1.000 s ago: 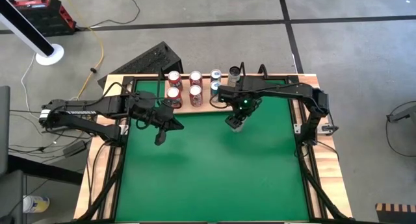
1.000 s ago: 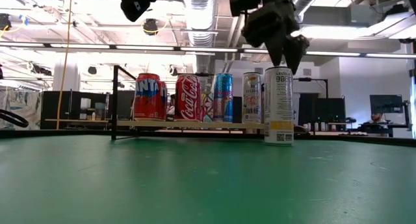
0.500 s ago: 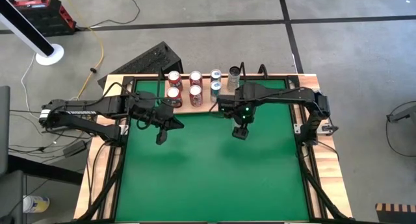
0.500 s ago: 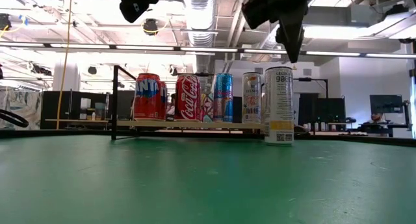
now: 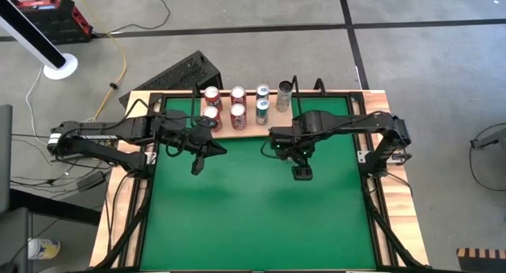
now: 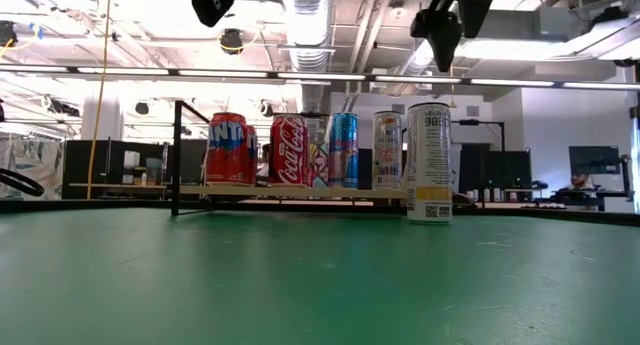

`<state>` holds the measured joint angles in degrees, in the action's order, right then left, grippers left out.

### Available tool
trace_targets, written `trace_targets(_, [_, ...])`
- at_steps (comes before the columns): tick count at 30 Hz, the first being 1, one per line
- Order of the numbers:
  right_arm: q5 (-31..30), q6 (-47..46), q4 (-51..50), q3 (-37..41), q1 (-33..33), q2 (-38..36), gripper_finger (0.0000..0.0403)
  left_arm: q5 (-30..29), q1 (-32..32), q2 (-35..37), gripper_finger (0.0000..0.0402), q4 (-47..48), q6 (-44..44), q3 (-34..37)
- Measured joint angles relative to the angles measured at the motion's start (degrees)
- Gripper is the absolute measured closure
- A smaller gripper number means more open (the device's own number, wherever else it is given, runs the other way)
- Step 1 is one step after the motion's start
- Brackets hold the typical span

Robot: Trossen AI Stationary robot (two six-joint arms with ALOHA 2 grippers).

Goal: Place canned beverage on shelf
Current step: Put the white and yellow soda can, aligned with the other blue soda can on the shelf

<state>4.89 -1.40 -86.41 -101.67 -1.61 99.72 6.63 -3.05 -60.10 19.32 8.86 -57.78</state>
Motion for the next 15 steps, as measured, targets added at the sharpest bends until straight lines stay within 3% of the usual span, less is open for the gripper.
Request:
trace_targets(8, [-6.7,2.6,-1.4,-0.4,-0.4,-2.3,0.0036,-0.8,0.0,0.0,0.0401,0.1,0.0,0.0])
trace_targets(15, [-14.1,11.7,-0.8,-0.8,1.4,-3.6,0.0036,-1.5,0.0,0.0,0.0401,0.2,0.5,0.0])
